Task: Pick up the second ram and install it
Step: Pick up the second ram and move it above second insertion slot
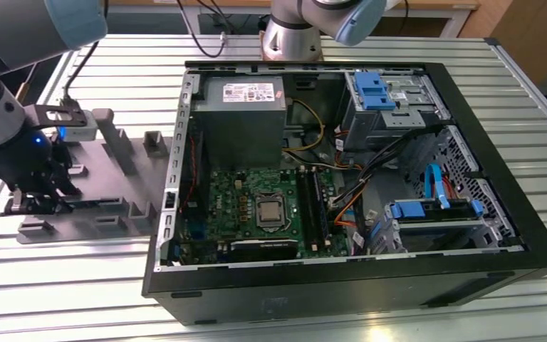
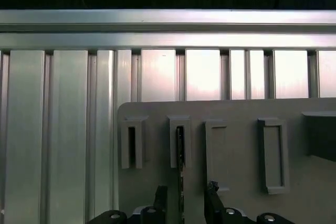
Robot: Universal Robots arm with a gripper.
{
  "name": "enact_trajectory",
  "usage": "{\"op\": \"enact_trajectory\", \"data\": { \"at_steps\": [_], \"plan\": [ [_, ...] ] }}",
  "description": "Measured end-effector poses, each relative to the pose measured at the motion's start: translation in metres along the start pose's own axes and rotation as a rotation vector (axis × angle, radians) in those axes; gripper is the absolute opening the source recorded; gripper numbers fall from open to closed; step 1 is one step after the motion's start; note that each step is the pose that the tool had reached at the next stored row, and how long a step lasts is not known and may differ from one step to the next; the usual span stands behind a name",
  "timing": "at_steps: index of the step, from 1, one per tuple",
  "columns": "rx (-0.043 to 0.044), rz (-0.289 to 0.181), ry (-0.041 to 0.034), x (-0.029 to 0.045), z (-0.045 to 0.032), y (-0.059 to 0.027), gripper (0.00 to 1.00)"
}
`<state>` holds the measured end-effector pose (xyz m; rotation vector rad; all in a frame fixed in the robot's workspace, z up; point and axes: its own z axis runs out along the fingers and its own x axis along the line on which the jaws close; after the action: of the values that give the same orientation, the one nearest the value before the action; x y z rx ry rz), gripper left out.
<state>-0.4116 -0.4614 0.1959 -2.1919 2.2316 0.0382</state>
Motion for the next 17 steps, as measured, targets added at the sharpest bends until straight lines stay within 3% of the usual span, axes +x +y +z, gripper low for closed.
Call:
{"op": "enact_trajectory", "data": {
  "at_steps": [1,8,9,17],
  "plan": [
    [0.0001,0.000,-0.0001,0.0000,0.0002,0.0000,0.39],
    [0.0003,0.000,-0.0002,0.0000,0.0020,-0.0001,0.38],
    [0.0004,0.000,-0.0003,0.0000,0.0023,-0.0001,0.31],
    [0.0000,0.000,-0.0011,0.0000,0.0040,-0.0023,0.31]
  ]
}}
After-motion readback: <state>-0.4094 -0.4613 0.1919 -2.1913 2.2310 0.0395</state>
